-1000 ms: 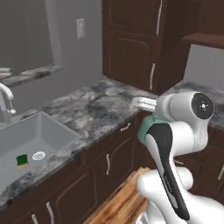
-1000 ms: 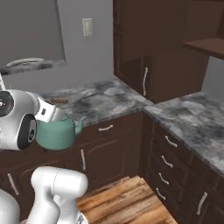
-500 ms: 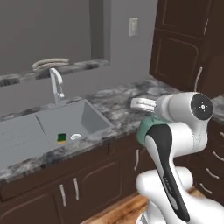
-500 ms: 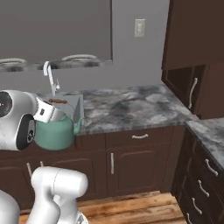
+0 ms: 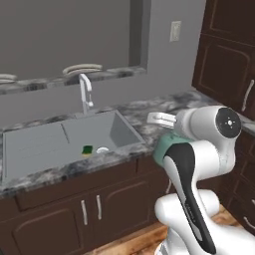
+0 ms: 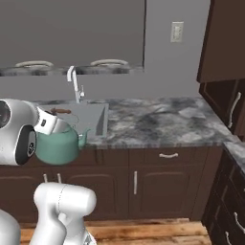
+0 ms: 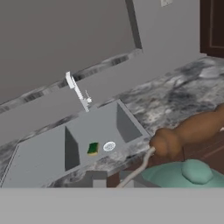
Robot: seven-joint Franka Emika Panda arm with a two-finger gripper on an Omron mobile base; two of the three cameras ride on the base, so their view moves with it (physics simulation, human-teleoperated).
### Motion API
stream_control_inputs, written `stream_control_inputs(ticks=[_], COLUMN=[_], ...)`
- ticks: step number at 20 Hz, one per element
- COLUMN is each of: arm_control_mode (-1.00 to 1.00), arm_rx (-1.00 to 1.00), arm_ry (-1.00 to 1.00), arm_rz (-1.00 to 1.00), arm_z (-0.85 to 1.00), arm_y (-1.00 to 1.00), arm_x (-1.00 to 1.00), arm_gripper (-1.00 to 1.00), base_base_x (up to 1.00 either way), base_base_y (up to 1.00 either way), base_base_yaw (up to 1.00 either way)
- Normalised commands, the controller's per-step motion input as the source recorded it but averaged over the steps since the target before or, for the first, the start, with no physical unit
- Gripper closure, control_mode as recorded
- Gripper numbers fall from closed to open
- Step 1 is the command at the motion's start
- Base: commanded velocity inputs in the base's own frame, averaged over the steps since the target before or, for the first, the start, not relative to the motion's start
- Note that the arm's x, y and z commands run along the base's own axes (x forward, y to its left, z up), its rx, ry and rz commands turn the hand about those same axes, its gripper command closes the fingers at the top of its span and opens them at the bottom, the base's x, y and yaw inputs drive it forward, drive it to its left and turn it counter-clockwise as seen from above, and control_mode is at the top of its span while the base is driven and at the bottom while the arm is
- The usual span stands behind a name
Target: Open the cabinet, pick the kettle from the cabinet, and place it in the sink.
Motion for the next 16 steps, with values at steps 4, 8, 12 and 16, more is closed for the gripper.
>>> stream_control_inputs(ticks=[4,8,12,16], arm_control_mode=[1.0,1.0,1.0,1.0], arm_rx=[0.0,0.0,0.0,0.0], arm_ry=[0.0,0.0,0.0,0.0], arm_rz=[0.0,0.0,0.0,0.0], arm_z=[0.0,0.0,0.0,0.0], arm_y=[0.0,0.0,0.0,0.0], arm_x=[0.0,0.0,0.0,0.0], arm_gripper=[1.0,1.0,1.0,1.0], base_base_x=[0.11,0.31,0.41,0.33], base_base_y=[0.17,0.01,-0.12,-0.27], base_base_yaw=[0.05,0.08,0.24,0.31])
